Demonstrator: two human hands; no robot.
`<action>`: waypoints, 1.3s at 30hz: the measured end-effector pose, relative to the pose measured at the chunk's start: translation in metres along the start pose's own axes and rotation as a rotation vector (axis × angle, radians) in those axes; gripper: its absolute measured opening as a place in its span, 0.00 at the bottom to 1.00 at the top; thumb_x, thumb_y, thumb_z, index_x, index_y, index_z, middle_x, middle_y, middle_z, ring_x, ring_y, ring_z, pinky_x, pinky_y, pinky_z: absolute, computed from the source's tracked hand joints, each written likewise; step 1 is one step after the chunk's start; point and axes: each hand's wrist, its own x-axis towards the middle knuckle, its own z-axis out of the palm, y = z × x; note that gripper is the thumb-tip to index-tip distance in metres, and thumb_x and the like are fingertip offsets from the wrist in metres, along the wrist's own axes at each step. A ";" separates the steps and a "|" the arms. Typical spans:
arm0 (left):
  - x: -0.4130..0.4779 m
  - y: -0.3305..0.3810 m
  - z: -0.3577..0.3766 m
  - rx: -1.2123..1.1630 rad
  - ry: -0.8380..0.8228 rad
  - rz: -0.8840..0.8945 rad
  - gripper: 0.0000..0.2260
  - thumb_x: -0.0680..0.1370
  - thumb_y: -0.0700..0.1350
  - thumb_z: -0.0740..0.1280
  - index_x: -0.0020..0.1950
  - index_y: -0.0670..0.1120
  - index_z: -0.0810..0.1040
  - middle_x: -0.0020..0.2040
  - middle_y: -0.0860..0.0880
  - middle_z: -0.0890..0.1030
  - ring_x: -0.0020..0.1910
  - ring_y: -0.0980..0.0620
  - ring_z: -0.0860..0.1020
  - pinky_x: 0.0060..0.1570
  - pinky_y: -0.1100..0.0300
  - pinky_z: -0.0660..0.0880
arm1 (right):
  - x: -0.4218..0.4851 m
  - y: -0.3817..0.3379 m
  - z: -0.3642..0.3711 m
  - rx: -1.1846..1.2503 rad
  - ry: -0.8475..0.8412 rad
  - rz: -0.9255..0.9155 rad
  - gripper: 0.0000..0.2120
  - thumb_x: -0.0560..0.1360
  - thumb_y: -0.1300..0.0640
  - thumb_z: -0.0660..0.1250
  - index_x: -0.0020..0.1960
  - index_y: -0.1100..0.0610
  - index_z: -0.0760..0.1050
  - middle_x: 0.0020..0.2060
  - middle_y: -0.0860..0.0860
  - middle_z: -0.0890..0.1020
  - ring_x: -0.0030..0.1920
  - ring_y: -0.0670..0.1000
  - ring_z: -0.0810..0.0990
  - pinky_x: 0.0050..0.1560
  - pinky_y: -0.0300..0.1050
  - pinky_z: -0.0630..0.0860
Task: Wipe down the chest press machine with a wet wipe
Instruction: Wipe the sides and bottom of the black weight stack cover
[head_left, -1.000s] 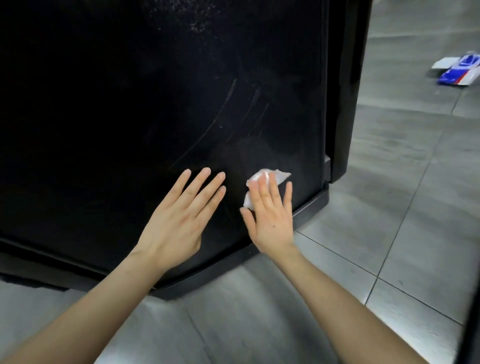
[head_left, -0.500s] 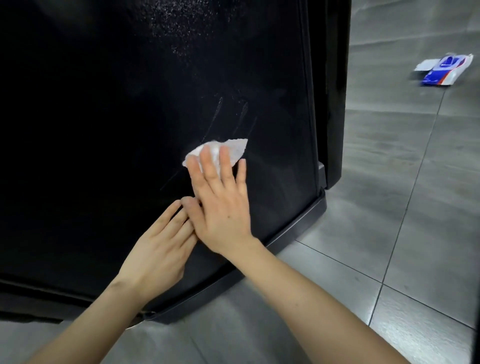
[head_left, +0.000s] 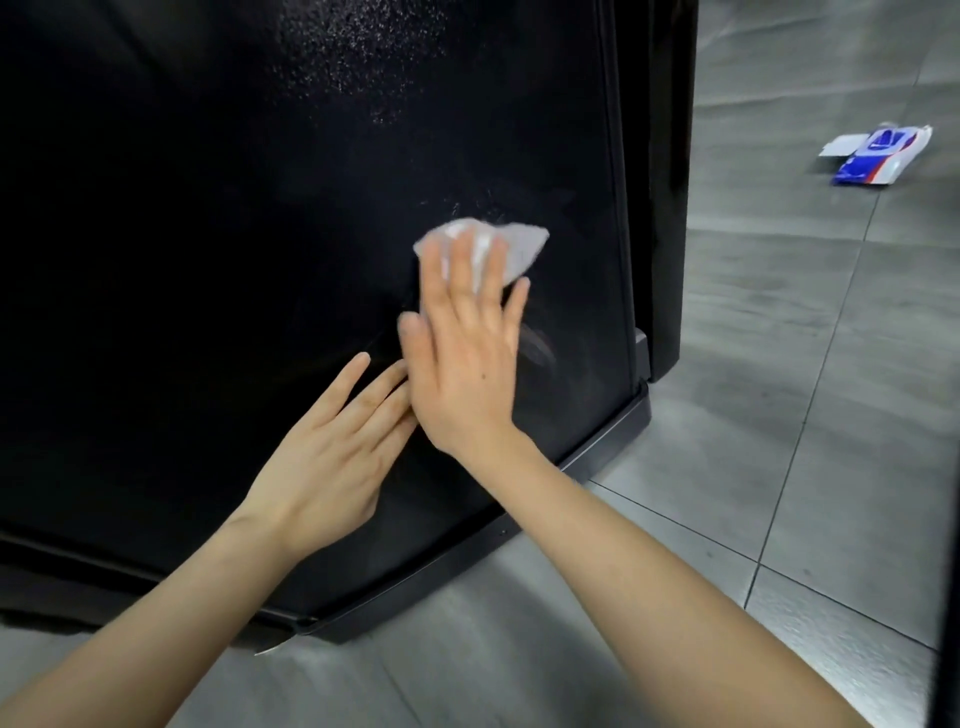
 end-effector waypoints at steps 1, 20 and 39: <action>0.002 -0.001 -0.001 0.001 0.002 0.003 0.26 0.73 0.41 0.50 0.69 0.37 0.67 0.73 0.39 0.61 0.76 0.43 0.45 0.74 0.43 0.45 | 0.007 0.001 0.001 0.001 0.005 -0.051 0.25 0.80 0.49 0.46 0.76 0.54 0.53 0.76 0.54 0.55 0.76 0.56 0.45 0.72 0.65 0.43; 0.033 0.024 -0.010 -0.054 -0.063 -0.099 0.25 0.72 0.41 0.53 0.66 0.37 0.72 0.71 0.37 0.65 0.72 0.38 0.59 0.72 0.41 0.50 | -0.077 0.140 -0.019 0.590 0.154 1.216 0.11 0.75 0.64 0.65 0.56 0.56 0.80 0.48 0.48 0.83 0.54 0.45 0.79 0.53 0.33 0.67; 0.076 0.097 -0.017 -0.958 0.039 -0.603 0.17 0.74 0.45 0.67 0.63 0.48 0.77 0.59 0.53 0.78 0.57 0.51 0.74 0.56 0.67 0.64 | -0.066 0.108 -0.084 0.600 -0.339 1.195 0.03 0.72 0.66 0.70 0.41 0.63 0.76 0.34 0.55 0.78 0.31 0.49 0.78 0.31 0.38 0.75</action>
